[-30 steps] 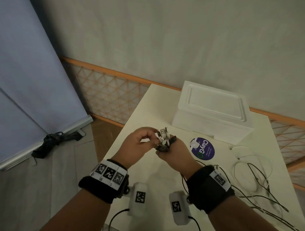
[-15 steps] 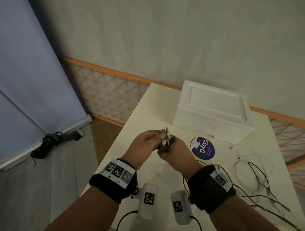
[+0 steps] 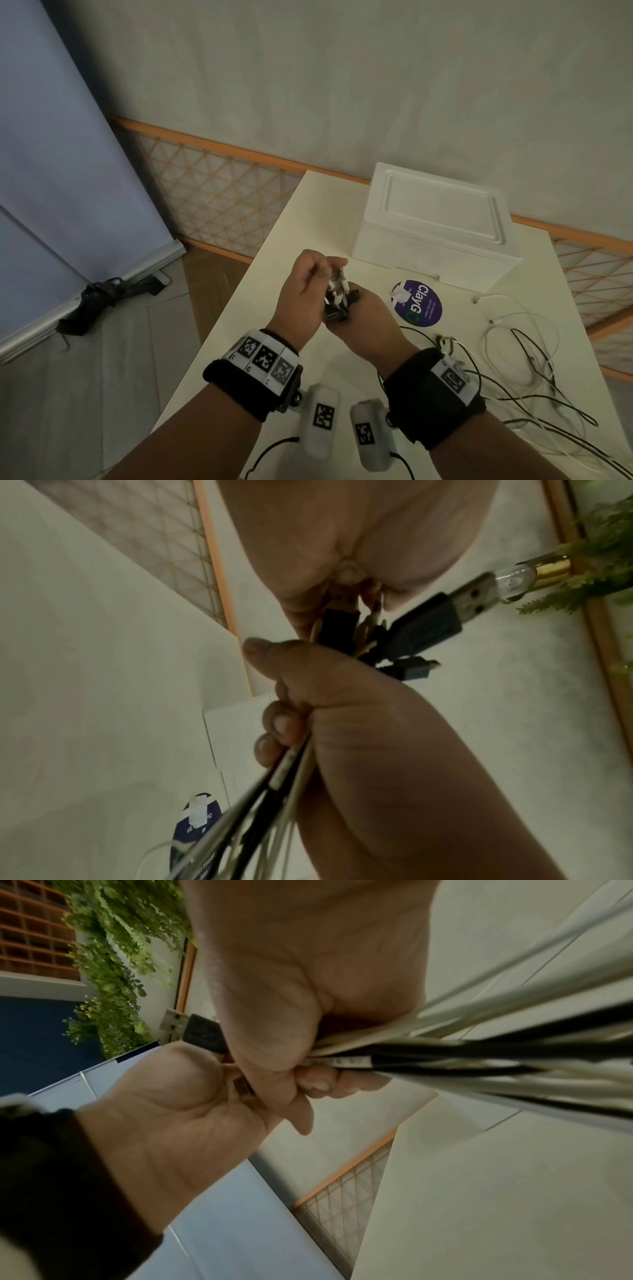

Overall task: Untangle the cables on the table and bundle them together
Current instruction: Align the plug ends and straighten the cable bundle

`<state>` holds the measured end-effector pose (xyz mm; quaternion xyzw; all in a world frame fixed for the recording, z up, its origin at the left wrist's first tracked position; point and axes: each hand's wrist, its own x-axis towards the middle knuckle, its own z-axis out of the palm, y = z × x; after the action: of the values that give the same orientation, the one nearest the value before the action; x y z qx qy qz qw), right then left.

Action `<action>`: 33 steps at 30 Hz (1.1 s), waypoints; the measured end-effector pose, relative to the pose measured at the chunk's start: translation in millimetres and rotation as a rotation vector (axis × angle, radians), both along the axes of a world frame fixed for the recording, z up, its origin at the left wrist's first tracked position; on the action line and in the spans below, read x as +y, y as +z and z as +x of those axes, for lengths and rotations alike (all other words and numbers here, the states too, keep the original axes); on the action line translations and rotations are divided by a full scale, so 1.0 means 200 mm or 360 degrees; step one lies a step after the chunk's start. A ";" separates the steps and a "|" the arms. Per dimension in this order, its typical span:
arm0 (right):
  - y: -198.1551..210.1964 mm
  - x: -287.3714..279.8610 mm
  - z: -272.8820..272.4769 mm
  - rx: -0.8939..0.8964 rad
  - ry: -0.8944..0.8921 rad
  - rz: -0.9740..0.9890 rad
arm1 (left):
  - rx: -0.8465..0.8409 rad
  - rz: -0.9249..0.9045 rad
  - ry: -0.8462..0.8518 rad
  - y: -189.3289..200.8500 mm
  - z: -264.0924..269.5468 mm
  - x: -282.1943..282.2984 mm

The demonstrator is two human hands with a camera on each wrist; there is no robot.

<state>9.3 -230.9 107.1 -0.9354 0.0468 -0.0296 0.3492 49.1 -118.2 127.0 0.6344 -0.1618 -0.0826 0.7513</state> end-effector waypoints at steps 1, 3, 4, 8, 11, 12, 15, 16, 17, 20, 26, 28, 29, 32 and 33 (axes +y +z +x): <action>0.00 0.00 0.00 0.0003 -0.0014 -0.0010 | -0.0042 0.0029 -0.0068 0.00 0.00 0.01; 0.01 0.00 0.00 0.0005 -0.0044 -0.0008 | -0.0098 0.0133 -0.0169 -0.02 0.01 0.02; 0.01 0.00 0.00 0.0009 -0.0059 -0.0004 | -0.0100 0.0186 -0.0199 -0.02 0.02 0.02; 0.01 0.00 0.00 0.0020 -0.0055 -0.0091 | -0.0026 0.0359 -0.0234 -0.03 0.04 0.04; 0.03 0.02 0.00 -0.0011 -0.0015 -0.0150 | -0.0043 0.0433 -0.0293 -0.04 0.06 0.06; 0.03 0.02 -0.01 -0.0009 -0.0023 -0.0129 | -0.0076 0.0485 -0.0318 -0.05 0.06 0.06; 0.04 0.02 -0.01 0.0046 -0.0062 -0.0037 | -0.0235 0.0692 -0.0325 -0.06 0.06 0.06; 0.03 0.02 -0.01 0.0062 -0.0071 -0.0010 | -0.0294 0.0727 -0.0309 -0.06 0.05 0.06; 0.02 0.01 0.00 0.0076 -0.0086 0.0018 | -0.0339 0.0732 -0.0277 -0.06 0.05 0.05; 0.02 0.00 0.00 0.0105 -0.0154 0.0123 | -0.0333 0.0608 -0.0171 -0.07 0.02 0.03; 0.04 -0.01 -0.03 0.0098 -0.0106 0.0193 | -0.0339 0.0714 -0.0277 -0.06 0.03 0.05; 0.03 0.00 -0.03 0.0081 -0.0062 0.0059 | -0.0426 0.0781 -0.0343 -0.06 0.04 0.06; 0.03 0.00 -0.03 0.0072 -0.0060 0.0047 | -0.0466 0.0799 -0.0333 -0.06 0.04 0.05; 0.03 0.00 -0.02 0.0063 -0.0122 0.0139 | -0.0490 0.0696 -0.0147 -0.07 0.02 0.03; 0.04 0.00 -0.02 0.0059 -0.0125 0.0125 | -0.0478 0.0642 -0.0060 -0.06 0.00 0.01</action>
<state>5.8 -230.4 115.0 -0.9189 0.0913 -0.0241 0.3831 49.8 -115.4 114.7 0.7735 -0.2637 -0.0320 0.5755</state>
